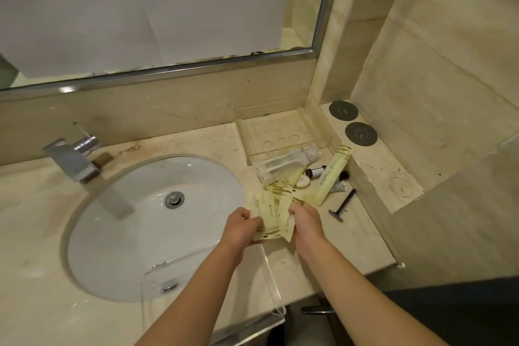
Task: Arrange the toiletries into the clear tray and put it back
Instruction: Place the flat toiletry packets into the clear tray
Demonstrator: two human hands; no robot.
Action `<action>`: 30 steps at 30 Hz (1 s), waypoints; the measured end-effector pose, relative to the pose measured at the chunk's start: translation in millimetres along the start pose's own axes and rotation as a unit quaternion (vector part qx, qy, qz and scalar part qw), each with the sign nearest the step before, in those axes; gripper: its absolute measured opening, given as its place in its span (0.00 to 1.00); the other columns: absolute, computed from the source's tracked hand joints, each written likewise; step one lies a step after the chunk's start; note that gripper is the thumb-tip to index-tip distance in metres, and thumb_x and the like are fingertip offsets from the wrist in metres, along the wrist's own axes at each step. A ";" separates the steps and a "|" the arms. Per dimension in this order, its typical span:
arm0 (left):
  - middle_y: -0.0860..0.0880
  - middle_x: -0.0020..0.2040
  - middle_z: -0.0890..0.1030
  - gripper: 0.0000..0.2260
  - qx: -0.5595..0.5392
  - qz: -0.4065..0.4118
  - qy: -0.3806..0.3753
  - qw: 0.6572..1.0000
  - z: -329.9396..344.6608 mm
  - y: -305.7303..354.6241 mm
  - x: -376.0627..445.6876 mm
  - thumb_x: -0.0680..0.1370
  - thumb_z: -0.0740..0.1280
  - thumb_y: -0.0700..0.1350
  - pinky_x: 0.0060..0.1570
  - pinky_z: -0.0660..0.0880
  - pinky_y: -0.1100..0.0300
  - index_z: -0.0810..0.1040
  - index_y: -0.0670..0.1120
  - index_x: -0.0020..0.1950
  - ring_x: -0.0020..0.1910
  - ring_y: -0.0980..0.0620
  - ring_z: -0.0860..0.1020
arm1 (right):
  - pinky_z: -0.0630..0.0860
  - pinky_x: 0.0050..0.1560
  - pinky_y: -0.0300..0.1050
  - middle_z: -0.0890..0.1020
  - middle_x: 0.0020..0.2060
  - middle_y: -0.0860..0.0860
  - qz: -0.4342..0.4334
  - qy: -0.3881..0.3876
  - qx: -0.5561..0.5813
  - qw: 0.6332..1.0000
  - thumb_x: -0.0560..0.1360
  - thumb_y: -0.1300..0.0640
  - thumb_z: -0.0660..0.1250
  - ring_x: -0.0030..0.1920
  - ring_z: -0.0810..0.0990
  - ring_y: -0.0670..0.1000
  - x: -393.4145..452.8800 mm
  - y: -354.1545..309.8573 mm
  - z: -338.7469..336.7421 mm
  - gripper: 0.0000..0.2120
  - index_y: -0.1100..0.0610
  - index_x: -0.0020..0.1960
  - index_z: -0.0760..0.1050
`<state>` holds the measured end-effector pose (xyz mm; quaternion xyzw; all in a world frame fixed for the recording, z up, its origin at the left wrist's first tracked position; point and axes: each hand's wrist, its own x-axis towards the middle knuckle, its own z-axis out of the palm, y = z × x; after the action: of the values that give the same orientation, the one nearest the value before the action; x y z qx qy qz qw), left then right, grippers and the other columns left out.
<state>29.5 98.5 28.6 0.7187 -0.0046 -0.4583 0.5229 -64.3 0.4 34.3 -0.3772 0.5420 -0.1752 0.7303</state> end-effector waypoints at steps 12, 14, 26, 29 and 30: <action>0.43 0.47 0.82 0.13 -0.051 0.032 -0.062 0.996 -48.8 10.7 -36.9 0.73 0.61 0.32 0.39 0.81 0.55 0.77 0.43 0.55 0.44 0.45 0.83 | 0.80 0.48 0.59 0.83 0.49 0.65 -0.034 -0.149 -0.048 0.987 0.77 0.59 0.66 0.47 0.83 0.63 -32.3 10.0 37.2 0.13 0.70 0.53 0.72; 0.44 0.46 0.82 0.10 -0.060 0.028 -0.067 0.996 -55.1 10.3 -42.1 0.75 0.61 0.34 0.38 0.81 0.56 0.77 0.42 0.53 0.44 0.46 0.82 | 0.80 0.43 0.53 0.81 0.46 0.63 -0.039 -0.161 -0.062 0.984 0.78 0.56 0.66 0.44 0.82 0.58 -36.0 16.8 42.3 0.13 0.67 0.53 0.74; 0.42 0.53 0.83 0.12 -0.065 0.009 -0.007 0.998 -107.4 -16.4 -54.2 0.75 0.61 0.34 0.48 0.80 0.52 0.77 0.42 0.55 0.50 0.42 0.81 | 0.80 0.41 0.50 0.83 0.48 0.57 -0.078 -0.102 -0.080 0.988 0.73 0.70 0.67 0.43 0.83 0.54 -49.1 43.3 57.2 0.18 0.53 0.57 0.70; 0.42 0.52 0.83 0.12 -0.066 0.008 0.011 0.998 -123.8 -23.5 -57.2 0.74 0.62 0.34 0.48 0.80 0.51 0.77 0.43 0.55 0.50 0.41 0.82 | 0.81 0.47 0.53 0.84 0.47 0.57 -0.070 -0.109 -0.085 0.988 0.74 0.69 0.67 0.46 0.84 0.57 -53.5 47.9 60.7 0.12 0.55 0.53 0.75; 0.42 0.51 0.83 0.12 -0.065 0.007 0.015 0.998 -128.3 -25.4 -58.4 0.74 0.62 0.34 0.48 0.80 0.51 0.77 0.43 0.55 0.50 0.41 0.82 | 0.81 0.48 0.54 0.84 0.48 0.58 -0.071 -0.112 -0.097 0.986 0.74 0.69 0.66 0.46 0.84 0.57 -55.6 49.4 61.6 0.11 0.58 0.53 0.77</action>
<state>68.8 234.2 51.9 0.6897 0.0279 -0.4432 0.5719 -34.4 91.8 42.3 -0.5006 0.4432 -0.1301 0.7321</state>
